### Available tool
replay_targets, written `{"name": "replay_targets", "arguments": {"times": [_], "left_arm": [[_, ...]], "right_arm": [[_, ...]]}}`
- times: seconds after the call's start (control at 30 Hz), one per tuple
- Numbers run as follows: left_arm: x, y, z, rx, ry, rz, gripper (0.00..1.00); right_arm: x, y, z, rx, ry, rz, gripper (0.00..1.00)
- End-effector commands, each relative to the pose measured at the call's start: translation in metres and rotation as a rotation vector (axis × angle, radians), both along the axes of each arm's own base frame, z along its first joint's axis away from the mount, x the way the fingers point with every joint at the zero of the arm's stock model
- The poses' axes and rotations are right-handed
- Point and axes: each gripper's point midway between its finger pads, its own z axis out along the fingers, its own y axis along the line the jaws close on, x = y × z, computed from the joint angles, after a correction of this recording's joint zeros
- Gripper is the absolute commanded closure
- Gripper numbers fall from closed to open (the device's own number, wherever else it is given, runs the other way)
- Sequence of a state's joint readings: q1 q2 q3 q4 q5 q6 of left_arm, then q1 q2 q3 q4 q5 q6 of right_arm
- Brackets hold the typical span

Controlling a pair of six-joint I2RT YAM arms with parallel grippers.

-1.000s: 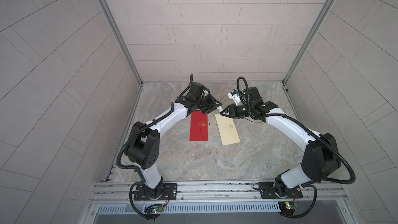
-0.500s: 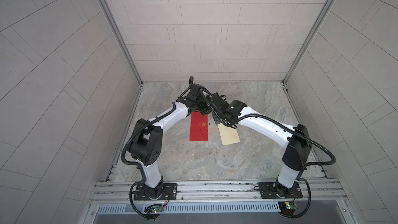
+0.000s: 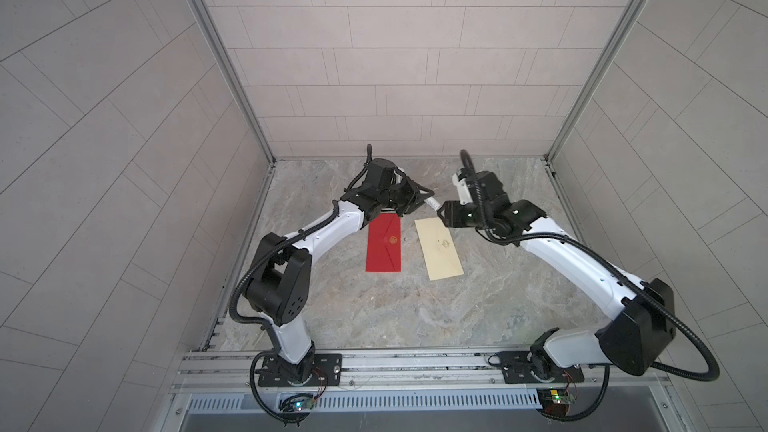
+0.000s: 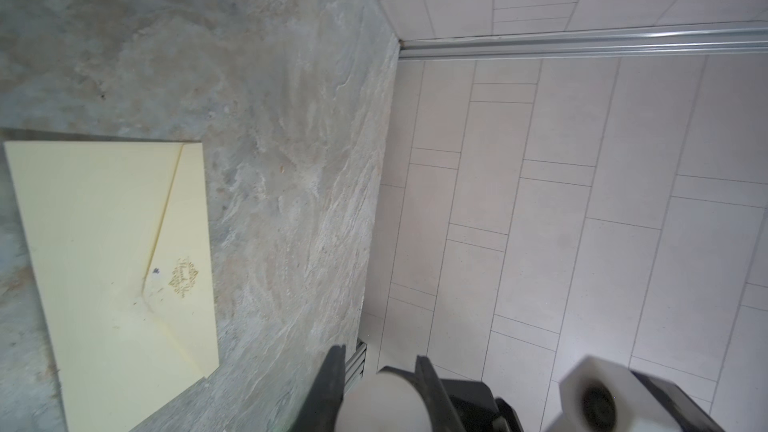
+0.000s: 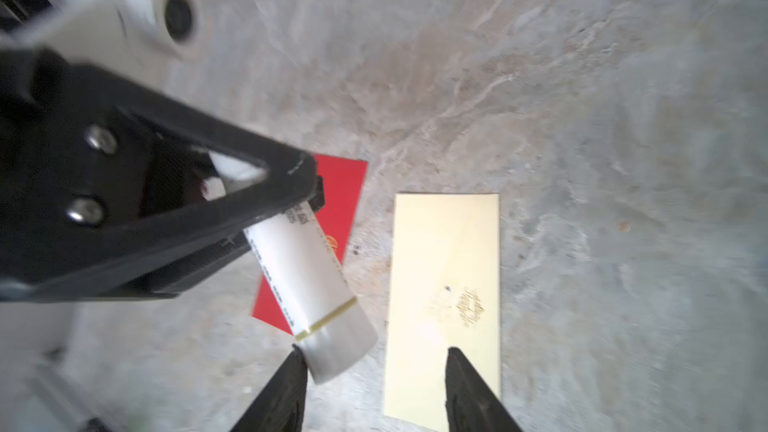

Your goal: Place the letter into the envelope and seal it

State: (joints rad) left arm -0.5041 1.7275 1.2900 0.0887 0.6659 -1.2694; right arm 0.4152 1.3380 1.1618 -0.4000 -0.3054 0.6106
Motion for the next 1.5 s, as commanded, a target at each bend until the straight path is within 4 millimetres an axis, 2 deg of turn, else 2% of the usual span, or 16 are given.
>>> {"name": "replay_targets", "arguments": {"times": [0.0,0.1,0.2,0.5,0.7,1.1,1.3,1.33,1.43,1.47], "left_arm": [[-0.001,0.002,0.033,-0.135,-0.065,0.024,1.00],[0.002,0.004,0.040,-0.180,-0.090,0.059,1.00],[0.003,0.007,0.042,-0.191,-0.092,0.086,1.00],[0.010,0.009,0.054,-0.244,-0.110,0.128,1.00],[0.011,0.007,0.060,-0.267,-0.117,0.125,1.00],[0.008,0.010,0.041,-0.228,-0.077,0.136,1.00],[0.010,0.012,0.042,-0.240,-0.086,0.148,1.00],[0.010,0.015,0.041,-0.238,-0.088,0.156,0.96],[0.014,0.040,0.033,-0.219,-0.086,0.224,0.67],[0.016,0.055,0.028,-0.209,-0.082,0.264,0.59]], "right_arm": [[0.015,0.011,0.045,0.459,-0.050,0.048,0.46],[0.017,0.016,0.050,0.592,-0.047,0.073,0.46],[0.019,0.022,0.058,0.652,-0.062,0.092,0.46],[0.024,0.036,0.048,0.668,-0.009,0.112,0.48],[0.029,0.039,0.043,0.674,-0.002,0.103,0.50],[0.047,0.046,0.055,0.737,-0.028,0.081,0.66],[0.045,0.065,0.044,0.659,0.010,0.077,0.85],[0.045,0.066,0.038,0.614,0.024,0.061,0.88],[0.045,0.063,0.015,0.433,0.082,0.009,0.94],[0.043,0.064,0.007,0.375,0.106,0.008,0.95]]}}
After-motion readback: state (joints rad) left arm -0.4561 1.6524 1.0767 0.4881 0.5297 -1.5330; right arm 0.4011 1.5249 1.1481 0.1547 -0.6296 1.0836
